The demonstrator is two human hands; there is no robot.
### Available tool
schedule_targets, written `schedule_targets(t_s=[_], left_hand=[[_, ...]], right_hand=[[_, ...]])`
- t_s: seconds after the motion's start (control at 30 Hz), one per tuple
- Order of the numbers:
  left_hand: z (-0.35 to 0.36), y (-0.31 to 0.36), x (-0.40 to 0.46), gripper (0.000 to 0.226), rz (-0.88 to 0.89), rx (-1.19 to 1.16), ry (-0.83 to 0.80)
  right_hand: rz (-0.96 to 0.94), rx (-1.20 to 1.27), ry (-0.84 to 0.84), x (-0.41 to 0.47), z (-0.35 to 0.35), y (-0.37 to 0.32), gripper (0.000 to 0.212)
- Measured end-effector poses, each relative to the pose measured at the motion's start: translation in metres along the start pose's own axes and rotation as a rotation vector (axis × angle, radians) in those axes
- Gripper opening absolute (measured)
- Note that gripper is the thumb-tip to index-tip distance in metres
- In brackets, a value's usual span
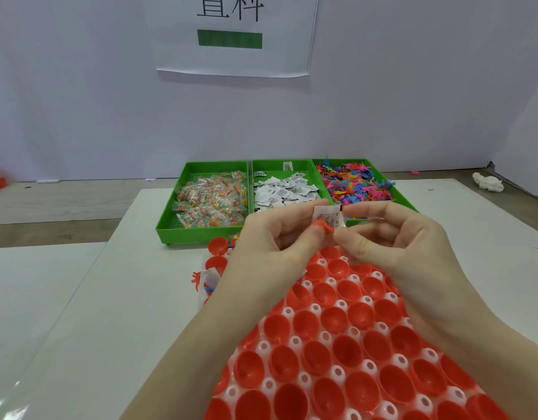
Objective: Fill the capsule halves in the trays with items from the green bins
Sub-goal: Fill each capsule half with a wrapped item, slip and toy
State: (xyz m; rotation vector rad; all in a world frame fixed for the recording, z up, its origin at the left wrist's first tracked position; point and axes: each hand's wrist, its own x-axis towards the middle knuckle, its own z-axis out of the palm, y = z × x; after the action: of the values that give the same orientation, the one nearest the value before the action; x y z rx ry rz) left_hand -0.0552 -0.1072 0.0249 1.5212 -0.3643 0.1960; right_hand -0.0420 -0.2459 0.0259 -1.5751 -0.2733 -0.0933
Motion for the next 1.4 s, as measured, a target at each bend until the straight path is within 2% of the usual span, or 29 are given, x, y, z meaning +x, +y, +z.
schedule_targets(t_s=[0.13, 0.23, 0.37, 0.53, 0.6, 0.73, 0.8, 0.87, 0.93, 1.0, 1.13, 1.27, 1.4], left_hand=[[-0.001, -0.001, -0.001, 0.024, -0.006, -0.004, -0.01], [0.0, -0.006, 0.001, 0.024, 0.006, 0.004, 0.034], [-0.001, -0.016, 0.004, 0.029, -0.019, 0.077, 0.101], [-0.003, -0.021, 0.005, 0.021, -0.009, 0.185, 0.123], [-0.005, -0.023, 0.005, 0.015, -0.026, 0.22, 0.119], [-0.004, -0.025, 0.004, 0.02, -0.004, 0.352, 0.101], [-0.003, -0.028, 0.004, 0.023, -0.009, 0.327, 0.148], [-0.004, -0.029, 0.004, 0.021, -0.07, 0.191, 0.223], [-0.007, -0.027, 0.006, 0.019, -0.148, 0.052, 0.222], [-0.01, -0.026, 0.007, 0.02, -0.183, 0.0, 0.185], [-0.01, -0.031, 0.007, 0.022, -0.117, 0.113, 0.218], [-0.011, -0.035, 0.009, 0.016, -0.154, 0.03, 0.245], [-0.015, -0.035, 0.009, 0.021, -0.144, 0.077, 0.216]], right_hand=[[-0.048, -0.055, -0.034, 0.003, 0.001, 0.0, 0.041], [-0.119, -0.188, -0.054, 0.005, 0.0, 0.003, 0.028], [-0.179, -0.31, -0.03, 0.006, -0.001, 0.007, 0.02], [-0.291, -0.619, -0.079, 0.008, 0.0, 0.009, 0.034], [-0.334, -0.665, -0.104, 0.009, 0.0, 0.009, 0.034], [-0.336, -0.637, -0.157, 0.011, 0.0, 0.005, 0.04], [-0.338, -0.669, -0.181, 0.016, 0.001, 0.005, 0.039], [-0.321, -0.685, -0.171, 0.023, 0.004, 0.006, 0.032], [-0.271, -0.643, -0.162, 0.031, 0.006, 0.007, 0.022], [-0.215, -0.545, -0.152, 0.038, 0.007, 0.008, 0.022], [-0.061, -0.35, -0.212, 0.04, 0.004, 0.012, 0.019], [0.106, -0.11, -0.27, 0.038, -0.001, 0.017, 0.02], [0.171, -0.033, -0.256, 0.037, -0.004, 0.019, 0.018]])
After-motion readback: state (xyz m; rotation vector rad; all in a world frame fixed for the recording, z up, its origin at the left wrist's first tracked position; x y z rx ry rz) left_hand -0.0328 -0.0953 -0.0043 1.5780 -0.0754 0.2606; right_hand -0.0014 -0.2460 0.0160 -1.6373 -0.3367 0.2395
